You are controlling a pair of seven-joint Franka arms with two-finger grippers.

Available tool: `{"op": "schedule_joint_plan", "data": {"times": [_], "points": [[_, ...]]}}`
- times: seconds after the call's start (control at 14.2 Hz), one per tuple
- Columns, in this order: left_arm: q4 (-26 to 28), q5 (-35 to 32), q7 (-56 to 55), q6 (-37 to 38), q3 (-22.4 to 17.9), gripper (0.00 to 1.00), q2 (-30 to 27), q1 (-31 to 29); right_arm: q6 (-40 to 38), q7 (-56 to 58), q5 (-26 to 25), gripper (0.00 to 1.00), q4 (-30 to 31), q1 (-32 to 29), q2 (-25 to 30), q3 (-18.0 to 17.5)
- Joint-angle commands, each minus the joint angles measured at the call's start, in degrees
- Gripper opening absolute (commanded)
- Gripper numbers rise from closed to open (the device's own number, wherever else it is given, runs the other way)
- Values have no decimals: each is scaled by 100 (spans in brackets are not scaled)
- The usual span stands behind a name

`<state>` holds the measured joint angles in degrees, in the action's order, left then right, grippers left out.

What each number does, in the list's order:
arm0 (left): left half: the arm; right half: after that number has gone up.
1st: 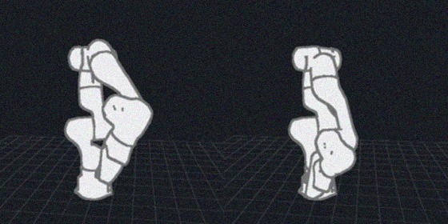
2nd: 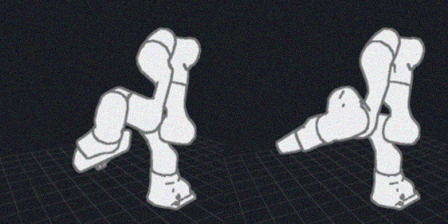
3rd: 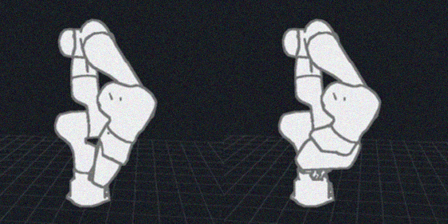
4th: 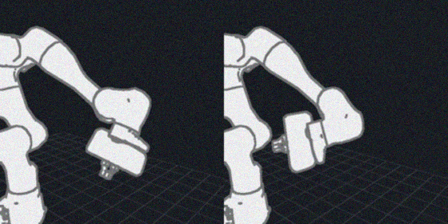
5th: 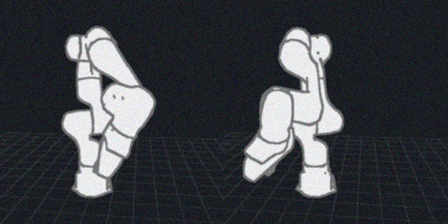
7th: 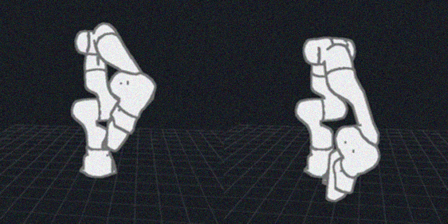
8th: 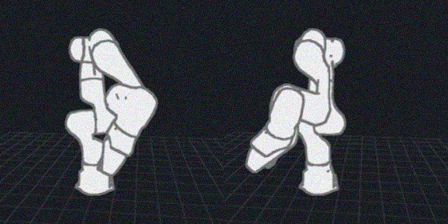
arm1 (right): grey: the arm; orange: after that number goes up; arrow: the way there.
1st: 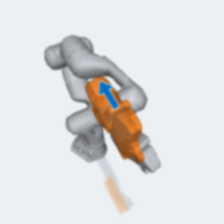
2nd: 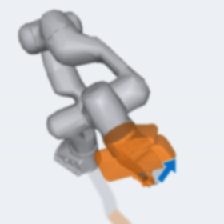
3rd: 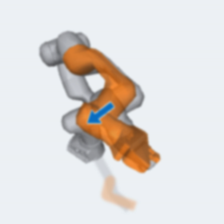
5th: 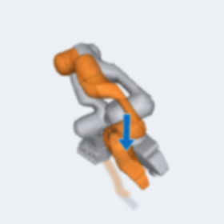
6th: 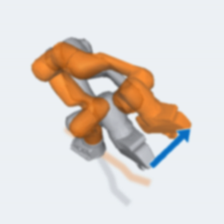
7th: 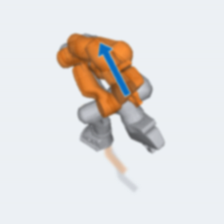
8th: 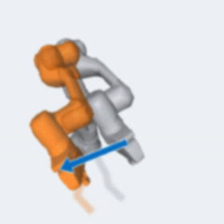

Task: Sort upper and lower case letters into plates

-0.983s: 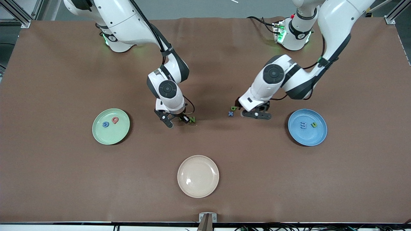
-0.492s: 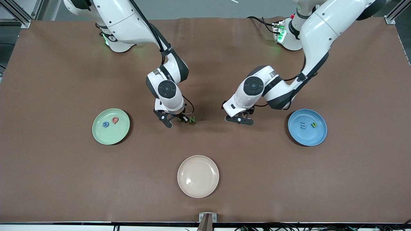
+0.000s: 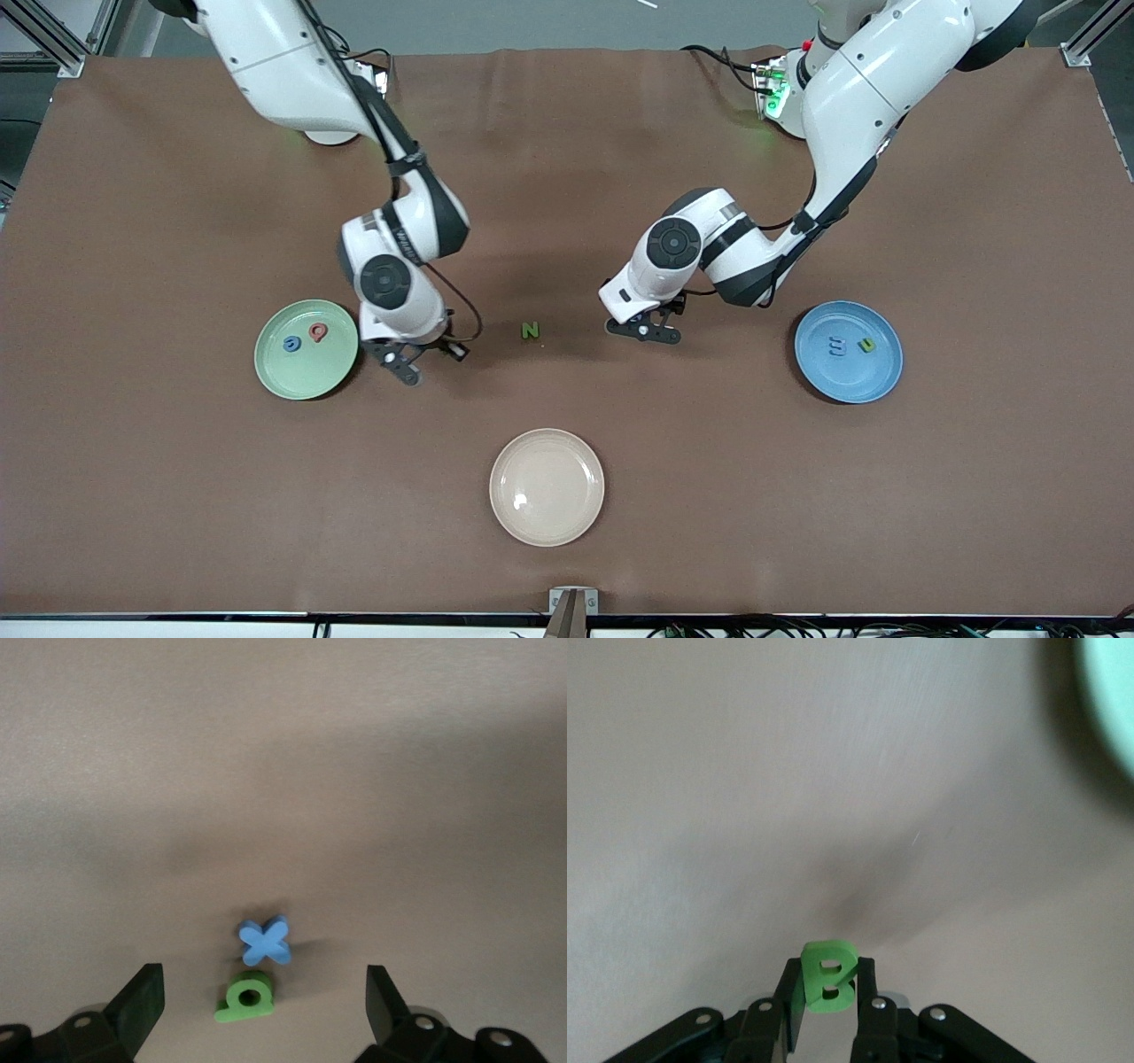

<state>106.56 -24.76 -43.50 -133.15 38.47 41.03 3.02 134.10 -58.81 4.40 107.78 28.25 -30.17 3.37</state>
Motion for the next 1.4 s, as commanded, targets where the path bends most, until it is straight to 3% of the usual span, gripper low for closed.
{"op": "schedule_joint_plan", "data": {"times": [0.0,0.28,0.56,0.84,1.05,1.33], "points": [[-109,-29,-281,-17,-164,96,115,189,-7,999,-63,0,716,-547,722,-100],[-153,-20,-440,-26,-446,78,98,524,81,2169,-80,0,1183,-1154,1013,-91],[-153,-29,-546,-26,-472,65,115,611,914,2943,-142,0,1877,-1593,1154,-91],[-162,-81,-546,-61,-499,47,115,647,1478,3393,-142,0,2238,-1884,1110,-100],[-153,-371,-581,-70,-525,38,124,647,1689,3429,-133,0,2344,-1928,1084,-109],[-162,-380,-581,-88,-525,34,150,647,1716,3429,-133,1,2335,-1885,1013,-117]]}}
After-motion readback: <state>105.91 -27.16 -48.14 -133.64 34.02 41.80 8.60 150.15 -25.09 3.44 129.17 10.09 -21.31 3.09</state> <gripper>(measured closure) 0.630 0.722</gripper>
